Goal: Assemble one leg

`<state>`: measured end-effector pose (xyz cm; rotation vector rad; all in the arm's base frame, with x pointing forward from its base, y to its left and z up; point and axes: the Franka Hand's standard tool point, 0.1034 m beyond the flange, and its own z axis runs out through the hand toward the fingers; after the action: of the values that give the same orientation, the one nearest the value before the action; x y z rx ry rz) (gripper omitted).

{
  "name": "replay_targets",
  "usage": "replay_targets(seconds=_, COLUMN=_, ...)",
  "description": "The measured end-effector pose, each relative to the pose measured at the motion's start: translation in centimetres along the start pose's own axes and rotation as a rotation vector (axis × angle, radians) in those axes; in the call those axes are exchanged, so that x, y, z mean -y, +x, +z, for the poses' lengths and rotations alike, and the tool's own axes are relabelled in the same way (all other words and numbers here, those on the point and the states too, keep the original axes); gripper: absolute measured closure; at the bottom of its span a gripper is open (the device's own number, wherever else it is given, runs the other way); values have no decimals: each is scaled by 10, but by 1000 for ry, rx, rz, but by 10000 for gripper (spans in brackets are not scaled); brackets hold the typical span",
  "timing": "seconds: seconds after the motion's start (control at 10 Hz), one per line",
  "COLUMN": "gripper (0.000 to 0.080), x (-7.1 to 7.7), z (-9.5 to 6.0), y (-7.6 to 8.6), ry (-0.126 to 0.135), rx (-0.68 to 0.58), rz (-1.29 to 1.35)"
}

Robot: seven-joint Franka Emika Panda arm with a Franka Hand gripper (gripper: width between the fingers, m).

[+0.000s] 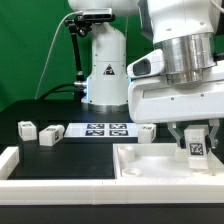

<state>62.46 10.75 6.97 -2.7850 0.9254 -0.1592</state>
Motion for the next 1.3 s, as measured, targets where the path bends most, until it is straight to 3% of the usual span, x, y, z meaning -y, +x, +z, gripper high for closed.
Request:
replay_targets(seconds=0.4, gripper=509, x=-4, z=1, y=-2, ry=28, rx=12, rz=629)
replay_targets(seconds=0.6, gripper=509, x=2, z=2, y=-8, ry=40, rx=38, rz=974)
replay_targets(seconds=1.0, gripper=509, x=3, z=2, y=-10, ry=49, rx=57, rz=1111)
replay_targets(seconds=1.2, gripper=226, x=3, z=2, y=-10, ry=47, rx=59, rz=1053)
replay_targets(seconds=1.3, gripper=226, x=3, z=2, y=-10, ry=45, rx=60, rz=1022)
